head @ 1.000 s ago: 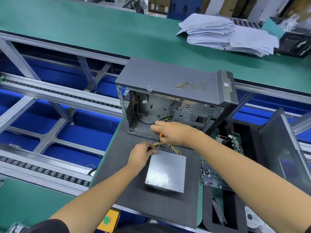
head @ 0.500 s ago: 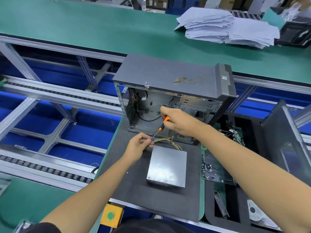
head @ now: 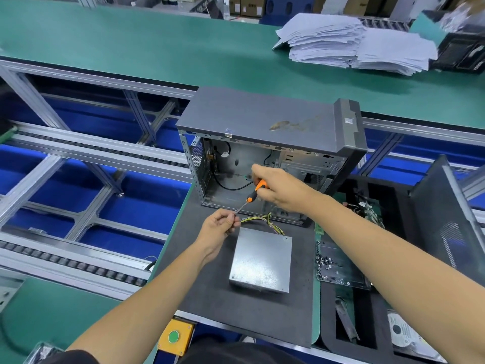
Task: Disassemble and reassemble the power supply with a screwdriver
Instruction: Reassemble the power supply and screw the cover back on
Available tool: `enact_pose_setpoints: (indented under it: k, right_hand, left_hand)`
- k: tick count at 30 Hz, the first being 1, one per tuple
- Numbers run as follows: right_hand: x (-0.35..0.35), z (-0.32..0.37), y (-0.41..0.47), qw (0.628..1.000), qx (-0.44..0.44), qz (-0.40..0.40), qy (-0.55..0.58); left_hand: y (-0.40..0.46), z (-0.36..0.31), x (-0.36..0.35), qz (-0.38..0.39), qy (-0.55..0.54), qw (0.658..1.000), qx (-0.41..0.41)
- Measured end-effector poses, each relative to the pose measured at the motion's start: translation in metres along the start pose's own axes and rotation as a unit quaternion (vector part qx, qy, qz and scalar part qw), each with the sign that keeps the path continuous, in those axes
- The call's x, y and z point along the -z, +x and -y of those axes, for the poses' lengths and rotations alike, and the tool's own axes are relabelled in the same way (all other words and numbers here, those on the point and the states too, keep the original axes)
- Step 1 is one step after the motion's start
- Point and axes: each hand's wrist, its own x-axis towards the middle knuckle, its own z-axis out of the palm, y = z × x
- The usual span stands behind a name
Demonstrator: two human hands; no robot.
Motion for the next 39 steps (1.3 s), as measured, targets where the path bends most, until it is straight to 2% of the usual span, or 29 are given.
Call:
enact_pose_setpoints:
  k: [7,11,15,29,32,39]
  right_hand:
    - [-0.001,-0.001,-0.001,1.000,0.007,-0.003,-0.007]
    - [0.000,0.001,0.001,1.000,0.007,-0.013,-0.005]
    - [-0.001,-0.001,0.002,1.000,0.002,-0.020,-0.009]
    - [0.007,0.000,0.001,0.995,0.078,-0.006,-0.064]
    - [0.009,0.000,-0.001,0.995,0.071,-0.006,-0.064]
    - [0.006,0.002,-0.005,0.994,0.065,0.017,-0.082]
  left_hand:
    - [-0.001,0.000,0.003,-0.028,-0.030,0.999,-0.004]
    - [-0.001,0.000,0.003,-0.025,-0.083,0.996,-0.005]
    - [0.001,-0.002,0.002,-0.023,-0.090,0.996,-0.004]
    - [0.007,-0.014,-0.006,0.047,-0.024,0.998,0.023]
    - [0.007,-0.013,-0.003,0.058,-0.014,0.998,0.004]
    - [0.009,-0.008,0.003,0.049,0.085,0.994,-0.050]
